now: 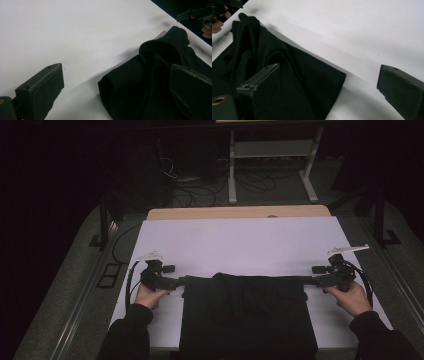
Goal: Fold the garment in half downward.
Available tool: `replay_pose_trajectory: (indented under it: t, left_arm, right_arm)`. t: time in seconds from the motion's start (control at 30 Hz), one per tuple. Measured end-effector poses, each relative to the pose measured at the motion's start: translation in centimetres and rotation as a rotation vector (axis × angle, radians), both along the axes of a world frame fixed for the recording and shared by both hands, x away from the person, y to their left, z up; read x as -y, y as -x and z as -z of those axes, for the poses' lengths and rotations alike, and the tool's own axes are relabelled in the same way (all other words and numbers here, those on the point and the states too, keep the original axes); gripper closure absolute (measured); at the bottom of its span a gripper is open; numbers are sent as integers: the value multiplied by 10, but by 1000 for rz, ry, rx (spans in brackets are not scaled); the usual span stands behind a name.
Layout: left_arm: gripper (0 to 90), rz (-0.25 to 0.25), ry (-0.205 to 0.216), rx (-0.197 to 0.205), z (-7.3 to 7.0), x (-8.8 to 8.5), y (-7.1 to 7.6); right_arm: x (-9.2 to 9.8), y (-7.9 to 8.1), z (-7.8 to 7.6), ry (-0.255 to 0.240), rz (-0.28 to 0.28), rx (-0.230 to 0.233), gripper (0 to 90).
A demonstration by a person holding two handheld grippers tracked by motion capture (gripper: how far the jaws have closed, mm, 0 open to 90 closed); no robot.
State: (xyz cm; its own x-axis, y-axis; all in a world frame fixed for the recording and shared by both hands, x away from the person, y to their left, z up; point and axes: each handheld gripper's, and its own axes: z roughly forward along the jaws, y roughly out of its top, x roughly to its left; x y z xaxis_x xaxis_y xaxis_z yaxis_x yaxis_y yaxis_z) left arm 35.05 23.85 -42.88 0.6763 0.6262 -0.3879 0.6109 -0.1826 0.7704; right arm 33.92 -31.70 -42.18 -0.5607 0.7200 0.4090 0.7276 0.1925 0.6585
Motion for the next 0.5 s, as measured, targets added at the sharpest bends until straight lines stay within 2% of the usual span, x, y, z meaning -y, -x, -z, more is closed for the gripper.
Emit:
replay_pose_trajectory:
  t: [0.17, 0.33, 0.43, 0.5]
  left_arm:
    - [20, 15, 0, -9, 5, 0, -2]
    - [72, 43, -2, -10, 8, 0, -2]
    - [138, 60, -1, -15, 9, 0, -2]
    - [141, 72, -5, -23, 10, 1, -2]
  right_arm:
    - [2, -3, 4, -3, -2, -6, 80]
    - [2, -5, 7, 6, -17, -21, 113]
    - [0, -6, 9, 10, -28, -29, 124]
    - [0, -6, 10, 12, -35, -31, 128]
